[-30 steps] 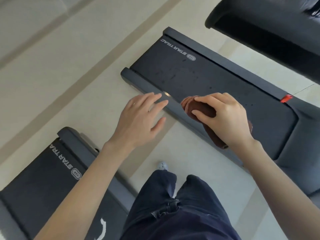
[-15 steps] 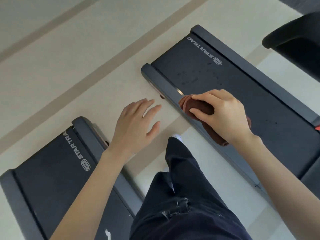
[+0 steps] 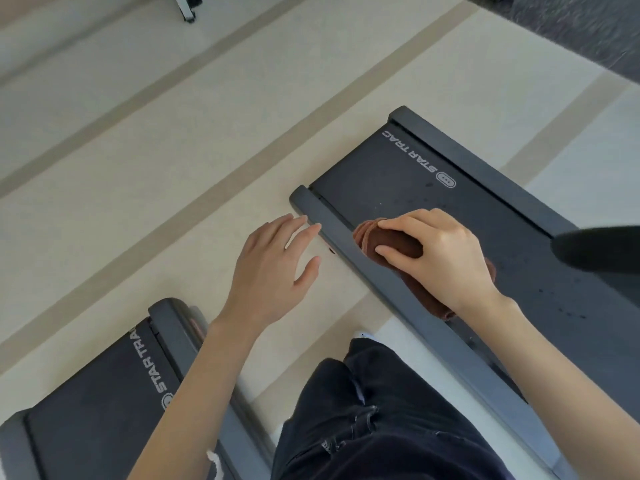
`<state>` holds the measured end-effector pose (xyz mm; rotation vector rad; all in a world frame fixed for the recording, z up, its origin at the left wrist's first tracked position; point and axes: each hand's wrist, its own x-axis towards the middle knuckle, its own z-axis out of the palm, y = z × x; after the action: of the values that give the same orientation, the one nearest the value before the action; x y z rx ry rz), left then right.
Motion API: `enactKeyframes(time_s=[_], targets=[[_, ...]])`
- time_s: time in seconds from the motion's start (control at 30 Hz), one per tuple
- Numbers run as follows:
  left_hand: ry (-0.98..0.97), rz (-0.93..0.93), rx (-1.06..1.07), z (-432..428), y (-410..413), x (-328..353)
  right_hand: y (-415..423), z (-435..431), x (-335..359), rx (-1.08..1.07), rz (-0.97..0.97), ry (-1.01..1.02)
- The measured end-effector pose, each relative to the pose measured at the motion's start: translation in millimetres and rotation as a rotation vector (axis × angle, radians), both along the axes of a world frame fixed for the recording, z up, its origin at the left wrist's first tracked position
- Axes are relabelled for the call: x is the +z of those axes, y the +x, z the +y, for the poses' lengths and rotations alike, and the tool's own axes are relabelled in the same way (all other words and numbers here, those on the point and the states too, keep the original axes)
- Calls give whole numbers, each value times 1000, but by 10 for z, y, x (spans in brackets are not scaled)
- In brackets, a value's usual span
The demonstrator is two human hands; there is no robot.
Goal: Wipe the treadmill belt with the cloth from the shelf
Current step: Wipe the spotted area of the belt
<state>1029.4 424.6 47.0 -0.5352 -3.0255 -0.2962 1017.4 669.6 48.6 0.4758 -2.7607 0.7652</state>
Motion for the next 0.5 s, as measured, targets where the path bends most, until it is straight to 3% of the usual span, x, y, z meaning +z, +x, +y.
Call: enactKeyframes(time_s=[0.5], targets=[[13, -73, -83, -491, -1989, -307, -1304, -137, -325, -240, -136, 36]])
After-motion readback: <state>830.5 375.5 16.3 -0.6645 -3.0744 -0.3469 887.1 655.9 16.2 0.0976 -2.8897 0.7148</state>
